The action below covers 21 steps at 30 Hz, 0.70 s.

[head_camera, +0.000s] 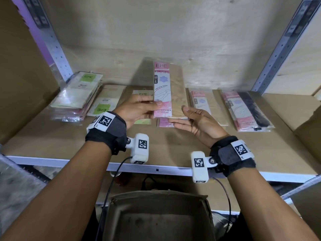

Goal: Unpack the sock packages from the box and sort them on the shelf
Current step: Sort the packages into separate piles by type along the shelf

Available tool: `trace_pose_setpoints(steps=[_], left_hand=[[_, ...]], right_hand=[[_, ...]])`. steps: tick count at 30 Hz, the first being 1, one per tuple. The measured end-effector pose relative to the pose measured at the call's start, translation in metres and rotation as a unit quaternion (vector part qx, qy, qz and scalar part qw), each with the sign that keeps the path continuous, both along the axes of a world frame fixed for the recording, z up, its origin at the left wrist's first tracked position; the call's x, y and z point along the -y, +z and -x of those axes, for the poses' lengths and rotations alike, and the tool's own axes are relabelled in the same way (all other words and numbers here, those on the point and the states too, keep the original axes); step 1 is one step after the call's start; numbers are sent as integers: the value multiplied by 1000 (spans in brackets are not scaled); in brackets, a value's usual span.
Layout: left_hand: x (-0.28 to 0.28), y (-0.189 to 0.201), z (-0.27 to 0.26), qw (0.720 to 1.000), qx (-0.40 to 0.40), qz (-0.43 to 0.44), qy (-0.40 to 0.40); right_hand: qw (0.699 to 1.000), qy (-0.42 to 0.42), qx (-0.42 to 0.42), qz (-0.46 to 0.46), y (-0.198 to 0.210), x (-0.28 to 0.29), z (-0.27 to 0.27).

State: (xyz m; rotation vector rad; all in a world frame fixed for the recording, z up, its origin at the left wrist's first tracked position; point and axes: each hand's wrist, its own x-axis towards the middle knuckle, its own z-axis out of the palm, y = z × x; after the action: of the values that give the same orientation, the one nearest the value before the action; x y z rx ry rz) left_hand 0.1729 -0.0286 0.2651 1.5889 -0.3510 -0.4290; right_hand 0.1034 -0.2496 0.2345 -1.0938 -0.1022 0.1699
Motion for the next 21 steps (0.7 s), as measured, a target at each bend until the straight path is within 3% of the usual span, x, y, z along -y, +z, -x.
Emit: trace_pose_setpoints(steps=[4,8,13,21], left_hand=[[-1,-4,-2,999,-16,-28,43],[3,-5,-3,993,11,-65,98],[18,-8,-4,982,49,-73,166],[65,-2,-9,992,44,-42,111]], right_hand=[[999,2,1,39,-1,1,-2],[987,-102,-21,124,-7,4,-6],[973,-181,-14,141,-4,8,-9],[931,-316,3,185,6,44,-6]])
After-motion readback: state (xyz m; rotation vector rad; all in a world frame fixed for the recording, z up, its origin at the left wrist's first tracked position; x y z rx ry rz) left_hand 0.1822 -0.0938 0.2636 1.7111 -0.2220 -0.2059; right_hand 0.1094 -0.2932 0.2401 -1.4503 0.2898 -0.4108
